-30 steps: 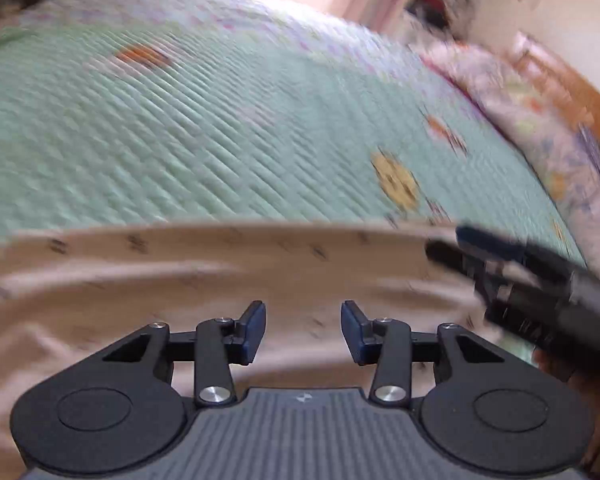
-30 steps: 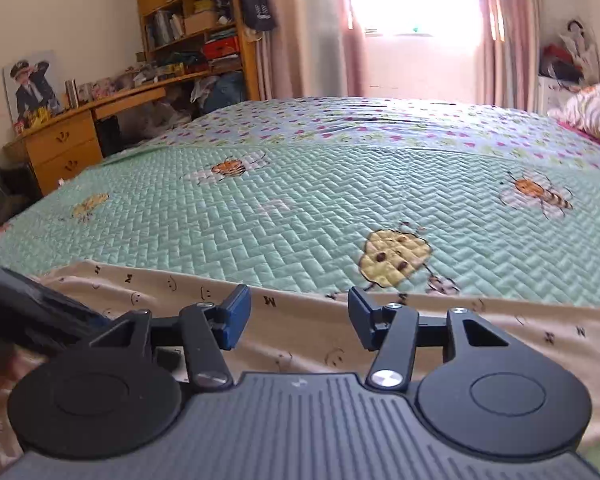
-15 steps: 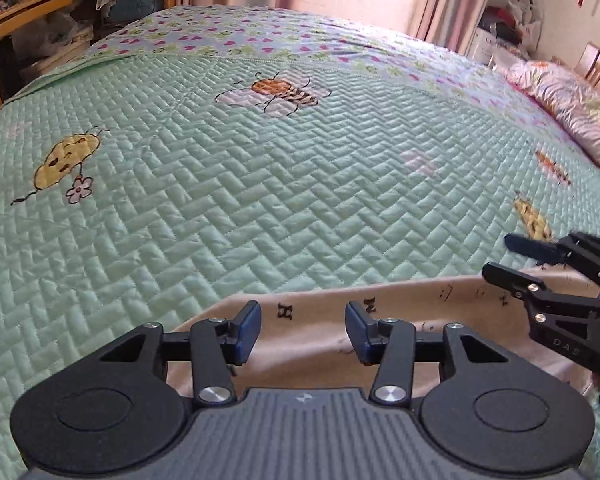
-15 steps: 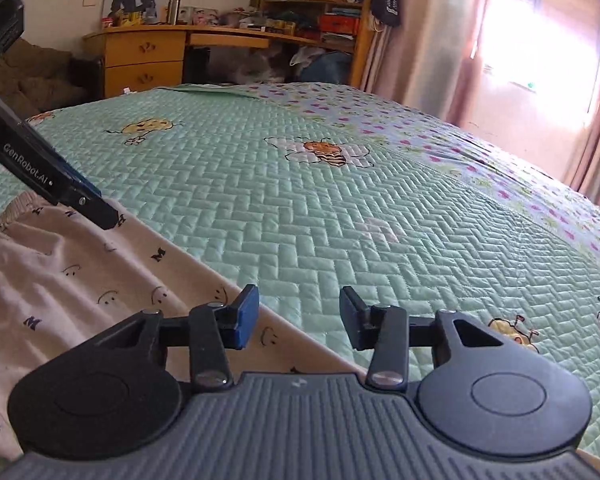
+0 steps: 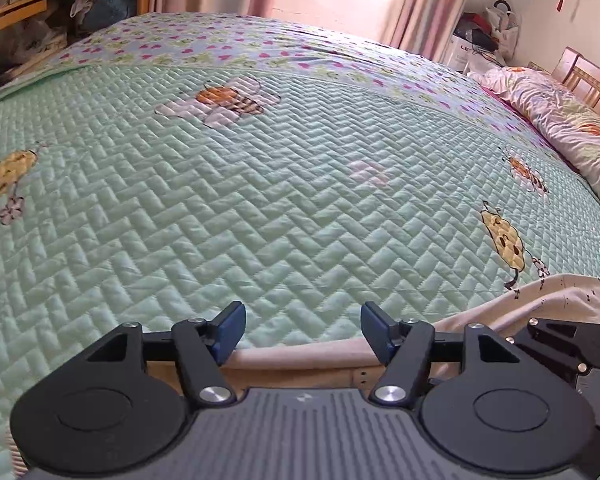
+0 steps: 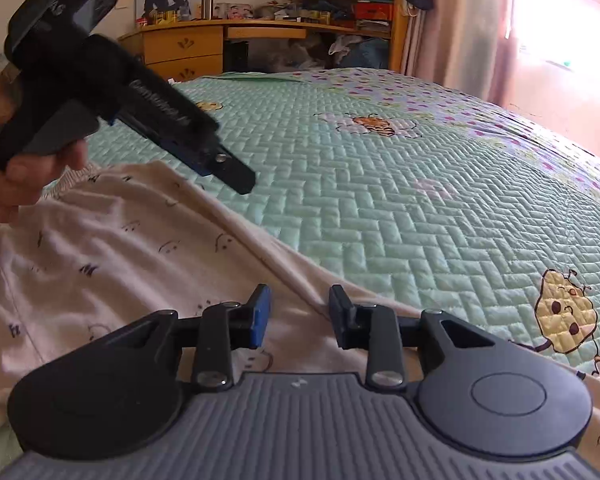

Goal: Fold clothes

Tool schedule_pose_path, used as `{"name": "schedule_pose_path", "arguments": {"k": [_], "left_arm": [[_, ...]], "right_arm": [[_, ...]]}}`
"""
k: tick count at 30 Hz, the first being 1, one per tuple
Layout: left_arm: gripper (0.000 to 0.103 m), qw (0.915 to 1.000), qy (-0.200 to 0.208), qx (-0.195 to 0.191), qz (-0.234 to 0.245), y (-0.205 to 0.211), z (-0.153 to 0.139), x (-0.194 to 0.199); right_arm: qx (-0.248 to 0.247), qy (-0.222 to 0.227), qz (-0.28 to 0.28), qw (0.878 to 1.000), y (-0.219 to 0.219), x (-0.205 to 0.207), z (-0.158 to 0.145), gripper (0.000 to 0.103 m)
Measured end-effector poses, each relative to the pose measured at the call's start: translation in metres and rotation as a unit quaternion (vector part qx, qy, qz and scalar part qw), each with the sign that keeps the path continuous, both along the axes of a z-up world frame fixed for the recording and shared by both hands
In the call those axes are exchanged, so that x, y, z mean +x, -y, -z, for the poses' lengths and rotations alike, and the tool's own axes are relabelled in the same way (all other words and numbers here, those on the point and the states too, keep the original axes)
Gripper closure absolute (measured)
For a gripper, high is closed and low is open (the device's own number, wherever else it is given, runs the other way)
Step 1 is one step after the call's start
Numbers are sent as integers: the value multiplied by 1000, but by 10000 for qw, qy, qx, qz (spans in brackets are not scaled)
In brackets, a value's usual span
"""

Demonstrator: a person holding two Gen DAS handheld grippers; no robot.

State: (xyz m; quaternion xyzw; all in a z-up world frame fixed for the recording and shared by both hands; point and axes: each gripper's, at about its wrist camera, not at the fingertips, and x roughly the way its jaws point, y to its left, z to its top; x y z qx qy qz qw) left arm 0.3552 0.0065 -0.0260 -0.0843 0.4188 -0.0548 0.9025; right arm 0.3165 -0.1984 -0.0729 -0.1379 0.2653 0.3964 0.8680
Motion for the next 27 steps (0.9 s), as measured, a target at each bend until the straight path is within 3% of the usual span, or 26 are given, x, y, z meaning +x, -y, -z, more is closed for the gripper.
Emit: {"name": "schedule_pose_path", "arguments": {"k": [3, 8, 14, 20, 26, 27], "left_arm": [[37, 9999, -145, -6, 59, 9, 10, 2], [34, 9992, -128, 325, 216, 21, 23, 0], [30, 9993, -63, 305, 220, 22, 23, -7], [29, 9991, 13, 343, 257, 23, 24, -13], [27, 9990, 59, 376, 242, 24, 22, -16], [27, 9992, 72, 348, 207, 22, 21, -18]], "right_arm": [[56, -20, 29, 10000, 2, 3, 0, 68], [149, -80, 95, 9998, 13, 6, -5, 69], [-329, 661, 302, 9968, 28, 20, -22, 70], [-1226, 852, -394, 9880, 19, 33, -9, 70], [-1396, 622, -835, 9847, 17, 42, -8, 70], [-1382, 513, -875, 9852, 18, 44, -9, 79]]}}
